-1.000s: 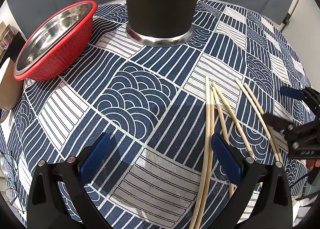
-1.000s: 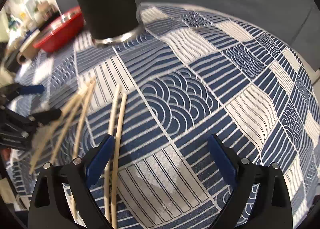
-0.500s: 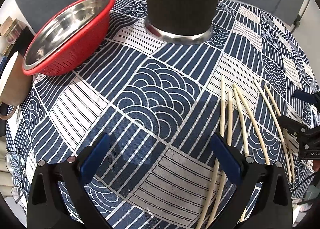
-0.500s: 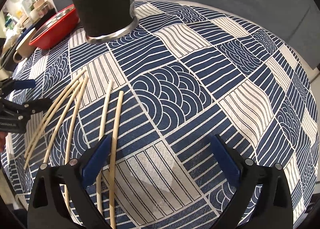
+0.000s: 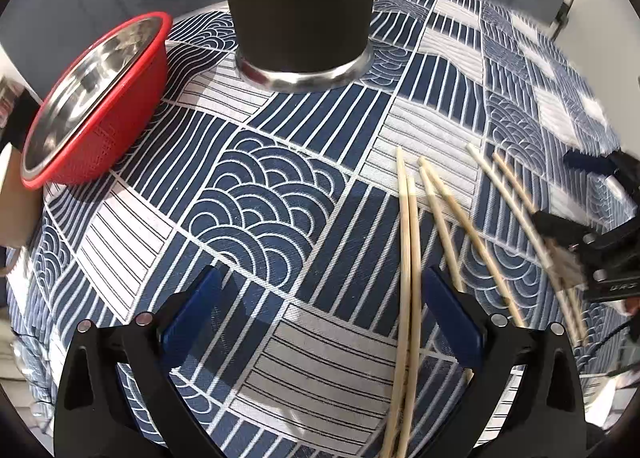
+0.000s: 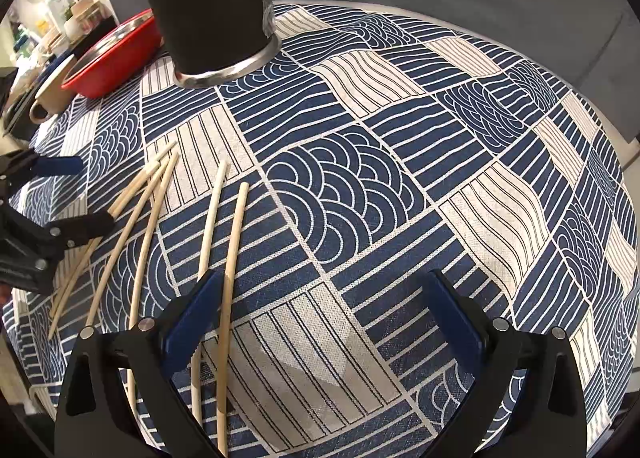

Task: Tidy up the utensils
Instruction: 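Align both open tools over one loose chopstick each, then close the left tool on one chopstick while the right tool grasps another, then lift both held chopsticks upright and carry them over the black holder, then lower both chopsticks into the black holder and open both tools, then move both tools back down toward the remaining chopsticks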

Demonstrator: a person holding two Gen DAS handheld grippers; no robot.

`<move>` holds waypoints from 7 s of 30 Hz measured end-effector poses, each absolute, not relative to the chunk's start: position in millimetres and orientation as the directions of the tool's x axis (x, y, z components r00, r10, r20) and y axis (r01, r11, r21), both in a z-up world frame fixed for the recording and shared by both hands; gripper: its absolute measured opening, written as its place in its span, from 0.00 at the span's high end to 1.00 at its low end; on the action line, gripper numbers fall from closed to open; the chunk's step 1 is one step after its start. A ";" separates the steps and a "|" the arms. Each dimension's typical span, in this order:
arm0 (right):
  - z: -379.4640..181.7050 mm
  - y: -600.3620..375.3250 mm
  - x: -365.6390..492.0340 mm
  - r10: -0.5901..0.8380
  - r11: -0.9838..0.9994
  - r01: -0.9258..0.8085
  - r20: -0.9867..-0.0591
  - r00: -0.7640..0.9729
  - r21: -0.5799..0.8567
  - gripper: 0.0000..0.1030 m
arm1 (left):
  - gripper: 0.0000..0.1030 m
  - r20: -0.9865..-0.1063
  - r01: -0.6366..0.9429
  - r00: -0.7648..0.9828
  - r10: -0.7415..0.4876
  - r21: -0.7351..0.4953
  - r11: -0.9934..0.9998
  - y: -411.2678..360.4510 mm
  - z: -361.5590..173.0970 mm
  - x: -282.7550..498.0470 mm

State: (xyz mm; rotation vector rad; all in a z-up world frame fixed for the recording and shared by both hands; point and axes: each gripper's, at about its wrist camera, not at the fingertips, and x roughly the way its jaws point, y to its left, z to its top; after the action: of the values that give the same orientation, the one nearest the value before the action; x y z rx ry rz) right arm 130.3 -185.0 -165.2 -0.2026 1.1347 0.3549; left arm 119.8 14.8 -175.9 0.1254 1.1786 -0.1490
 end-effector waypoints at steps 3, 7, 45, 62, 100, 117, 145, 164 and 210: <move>-165.3 -185.2 129.9 0.174 0.925 -0.380 -0.911 0.375 0.021 0.07 | 0.04 -0.926 0.169 0.374 -0.047 0.019 0.985 20.6 -175.1 123.7; -165.5 -184.8 129.5 0.179 0.923 -0.385 -0.908 0.379 0.022 0.07 | 0.06 -0.925 0.121 0.376 -0.046 0.000 0.993 31.9 -174.0 123.1; -167.7 -183.0 136.4 0.134 0.927 -0.374 -0.947 0.293 0.016 0.08 | 0.04 -0.963 0.080 0.269 -0.004 0.018 0.997 26.8 -181.4 140.1; -157.5 -226.8 146.8 0.131 0.947 -0.319 -0.961 0.242 0.049 0.96 | 0.95 -0.963 0.025 0.267 -0.024 -0.018 1.000 84.0 -167.3 124.4; 34.9 -213.2 222.9 0.375 0.916 -0.343 -0.753 0.541 0.209 0.95 | 0.95 -0.839 -0.056 0.544 -0.018 -0.057 0.997 103.3 -3.7 169.1; 104.1 -138.1 271.7 0.487 0.847 -0.493 -0.661 0.571 0.198 0.95 | 0.95 -0.724 0.044 0.678 -0.128 -0.133 0.990 63.6 66.1 234.7; 58.8 -83.3 302.4 0.510 0.797 -0.567 -0.733 0.450 0.207 0.95 | 0.95 -0.491 0.109 0.841 -0.229 -0.260 0.960 50.8 13.1 276.9; -0.5 -78.3 281.5 0.488 0.796 -0.560 -0.790 0.372 0.228 0.93 | 0.95 -0.523 0.116 0.829 -0.197 -0.185 0.976 42.6 -31.4 240.4; -50.0 -129.9 221.5 0.266 0.900 -0.432 -0.852 0.451 0.052 0.17 | 0.06 -0.841 0.031 0.540 -0.040 -0.028 0.999 54.3 -99.5 152.3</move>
State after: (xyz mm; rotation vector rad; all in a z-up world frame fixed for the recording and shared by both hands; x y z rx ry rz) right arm 221.5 -129.9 -50.0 -0.1824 1.0162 0.4342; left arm 152.3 54.3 -99.5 -0.0107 0.9992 -0.0422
